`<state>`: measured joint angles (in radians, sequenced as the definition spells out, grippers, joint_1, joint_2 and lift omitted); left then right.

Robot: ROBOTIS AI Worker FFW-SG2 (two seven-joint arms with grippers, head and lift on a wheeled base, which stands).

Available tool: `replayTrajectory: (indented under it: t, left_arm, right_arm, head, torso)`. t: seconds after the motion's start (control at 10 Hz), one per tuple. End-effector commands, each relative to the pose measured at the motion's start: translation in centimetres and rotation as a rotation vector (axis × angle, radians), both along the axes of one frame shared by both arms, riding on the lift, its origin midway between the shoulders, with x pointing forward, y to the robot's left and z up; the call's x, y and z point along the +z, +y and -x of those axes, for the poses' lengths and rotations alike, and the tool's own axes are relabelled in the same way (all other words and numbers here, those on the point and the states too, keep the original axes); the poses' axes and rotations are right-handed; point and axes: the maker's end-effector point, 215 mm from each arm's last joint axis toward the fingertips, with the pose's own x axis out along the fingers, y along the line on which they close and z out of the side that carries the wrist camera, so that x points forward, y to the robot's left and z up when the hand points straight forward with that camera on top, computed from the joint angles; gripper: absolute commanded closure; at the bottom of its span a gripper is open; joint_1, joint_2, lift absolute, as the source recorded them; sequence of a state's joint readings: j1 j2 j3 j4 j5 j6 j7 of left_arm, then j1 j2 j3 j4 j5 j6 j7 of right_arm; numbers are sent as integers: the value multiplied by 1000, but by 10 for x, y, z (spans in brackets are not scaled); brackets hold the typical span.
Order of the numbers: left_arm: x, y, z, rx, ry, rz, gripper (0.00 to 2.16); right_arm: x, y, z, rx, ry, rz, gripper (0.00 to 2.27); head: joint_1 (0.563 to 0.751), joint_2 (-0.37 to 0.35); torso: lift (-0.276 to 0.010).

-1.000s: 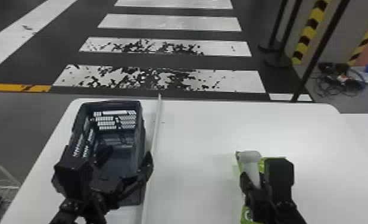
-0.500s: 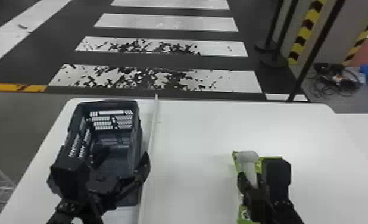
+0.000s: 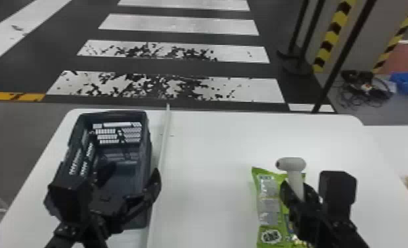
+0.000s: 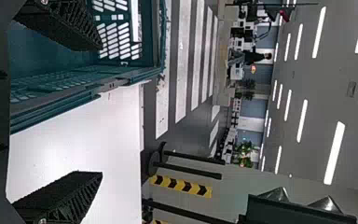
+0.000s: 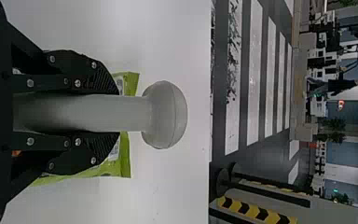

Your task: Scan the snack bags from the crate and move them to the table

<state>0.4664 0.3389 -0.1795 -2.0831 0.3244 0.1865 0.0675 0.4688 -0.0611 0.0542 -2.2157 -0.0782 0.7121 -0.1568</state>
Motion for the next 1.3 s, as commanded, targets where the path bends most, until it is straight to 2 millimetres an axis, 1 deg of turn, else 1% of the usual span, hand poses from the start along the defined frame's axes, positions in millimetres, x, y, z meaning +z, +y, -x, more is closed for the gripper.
replayTrajectory:
  t: [0.0,0.1,0.2,0.3,0.4,0.5,0.6,0.8,1.0,1.2]
  left_arm:
    - [0,-1,0,-1,-1,0,33]
    - [1,-1,0,-2,-1,0,33]
    - [1,-1,0,-2,-1,-1,33]
    - [-2,-1,2,-3,5,-6,33]
    - [-3,-1,3,-4,4,-13,33]
    - [-5,-3,4,-6,9,-14,33]
    - [-5,-5,5,-8,6,-17,33]
    - [-7,-6,9,-7,10,-23,33]
    - [-11,-7,13,-6,18,-31,33]
    - [-15,-6,19,0,23,-45,33]
  right_arm:
    - [8,-53,5,-56,-13,8,2240]
    - [9,-88,7,-92,-19,-9,2240]
    - [4,-121,10,-128,-23,3,2240]
    - [-2,-148,12,-148,-27,-20,2240]
    - [-9,-168,13,-164,-17,-34,2240]
    - [-15,-187,14,-183,-9,-66,2240]
    - [-22,-196,13,-189,-2,-89,2240]
    - [-40,-202,7,-174,12,-142,2240]
    - [-67,-202,3,-162,48,-192,2243]
    - [-78,-206,-7,-151,29,-189,2240]
  head:
    - [695,-67]
    - [695,-109]
    - [695,-156]
    - [695,-199]
    - [695,-246]
    - [695,-266]
    - [695,-298]
    - [695,-334]
    - [695,-347]
    - [695,-350]
  torso:
    - [-95]
    - [-95]
    - [-95]
    - [-95]
    - [-95]
    - [-95]
    - [-95]
    - [-95]
    - [-95]
    - [-95]
